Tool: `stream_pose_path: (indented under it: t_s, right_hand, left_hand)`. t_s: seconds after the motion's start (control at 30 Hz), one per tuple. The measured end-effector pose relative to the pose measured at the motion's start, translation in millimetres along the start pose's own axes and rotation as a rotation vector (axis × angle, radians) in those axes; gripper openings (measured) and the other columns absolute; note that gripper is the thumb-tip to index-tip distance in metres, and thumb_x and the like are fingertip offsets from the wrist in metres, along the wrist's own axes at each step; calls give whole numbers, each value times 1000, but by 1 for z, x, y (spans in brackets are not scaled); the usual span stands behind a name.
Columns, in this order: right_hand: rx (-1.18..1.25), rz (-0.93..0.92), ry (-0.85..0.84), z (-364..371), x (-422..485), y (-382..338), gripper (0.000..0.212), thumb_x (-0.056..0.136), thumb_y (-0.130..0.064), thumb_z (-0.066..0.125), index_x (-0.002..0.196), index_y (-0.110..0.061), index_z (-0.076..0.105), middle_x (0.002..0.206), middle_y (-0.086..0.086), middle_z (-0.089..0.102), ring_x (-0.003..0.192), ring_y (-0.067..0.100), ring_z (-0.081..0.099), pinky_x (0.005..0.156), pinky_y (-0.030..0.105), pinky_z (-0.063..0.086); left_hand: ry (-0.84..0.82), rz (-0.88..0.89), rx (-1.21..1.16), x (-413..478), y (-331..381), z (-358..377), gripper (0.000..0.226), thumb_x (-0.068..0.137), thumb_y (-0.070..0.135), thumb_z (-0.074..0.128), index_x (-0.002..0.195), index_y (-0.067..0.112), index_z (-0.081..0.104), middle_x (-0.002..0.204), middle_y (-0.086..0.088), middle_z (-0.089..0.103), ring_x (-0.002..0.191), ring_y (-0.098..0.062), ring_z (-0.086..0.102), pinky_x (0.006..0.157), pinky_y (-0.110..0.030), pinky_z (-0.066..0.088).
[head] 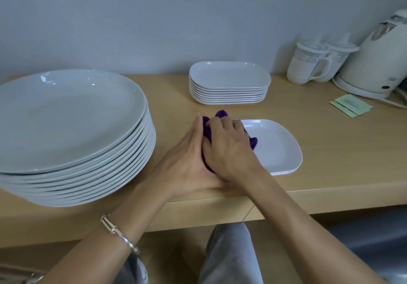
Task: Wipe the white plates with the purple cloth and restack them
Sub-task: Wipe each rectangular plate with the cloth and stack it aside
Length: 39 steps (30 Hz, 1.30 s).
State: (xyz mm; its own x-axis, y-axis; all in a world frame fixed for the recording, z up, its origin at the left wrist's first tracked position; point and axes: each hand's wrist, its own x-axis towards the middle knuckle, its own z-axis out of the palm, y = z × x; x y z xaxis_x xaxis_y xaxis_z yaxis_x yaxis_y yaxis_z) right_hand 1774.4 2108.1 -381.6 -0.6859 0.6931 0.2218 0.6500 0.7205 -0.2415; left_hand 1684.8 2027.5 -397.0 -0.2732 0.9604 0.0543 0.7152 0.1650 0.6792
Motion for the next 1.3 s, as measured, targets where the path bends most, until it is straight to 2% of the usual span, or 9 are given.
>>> stream_pose_path:
  t_s: [0.17,0.43,0.53,0.7,0.8,0.9,1.07,1.17,1.3]
  right_hand:
    - [310,-220,-240,-36,-15,50,22,85,-36,58,102,-23,63,98,-6,56,96,15,49,89,31,39]
    - [-44,223,50,-24,3,65,33,92,-31,49,119,-12,55,118,11,52,109,34,44,91,41,39]
    - [68,48,27,-4,7,23,31,92,-30,48,117,-11,53,119,11,50,110,33,42,96,42,37]
    - [365,-261,-176,-27,-12,31,15,83,-27,62,96,-20,66,97,-3,58,95,17,48,88,35,39]
    - [359,-235,-336,-52,-23,65,17,80,-25,68,97,-28,69,103,-7,62,99,8,51,92,22,37]
    - [244,-42,-135,-61,-22,94,17,83,-23,66,99,-24,70,101,-5,62,95,11,52,75,11,35]
    - [-39,173,50,-23,0,67,31,90,-30,50,115,-14,59,114,9,56,106,33,47,89,37,38]
    - [81,-61,16,-9,3,27,26,88,-27,51,107,-11,61,107,8,56,101,29,47,93,36,34]
    - [387,-306,-182,-28,-9,31,14,81,-19,63,94,-16,69,95,0,62,92,17,52,85,31,39]
  left_hand:
    - [12,-47,-38,2,1,1,133,40,70,79,146,27,13,137,13,47,117,-9,51,75,-19,42]
    - [-10,-69,6,2,2,-2,129,35,72,73,143,38,10,141,18,37,120,-11,45,78,-27,40]
    - [-16,-48,-56,0,4,-3,128,36,71,75,140,47,4,127,40,29,121,6,37,90,-22,39]
    - [28,-49,-64,-1,5,-3,130,36,68,80,144,34,17,135,27,40,120,1,48,93,-29,48]
    - [10,-54,-33,0,6,-5,117,35,68,79,132,40,20,127,30,37,113,3,46,90,-28,47]
    - [27,-65,-6,1,5,-4,94,36,66,79,111,37,31,111,25,46,97,-2,54,72,-35,52]
    - [35,-13,101,3,2,-2,99,39,72,73,123,39,33,117,26,44,110,-7,49,82,-37,51]
    - [20,1,110,4,3,-3,112,38,78,71,133,33,31,126,24,43,119,-4,46,94,-32,46]
    - [31,-30,62,2,3,-3,98,38,72,76,119,35,34,118,25,49,113,-6,51,85,-28,47]
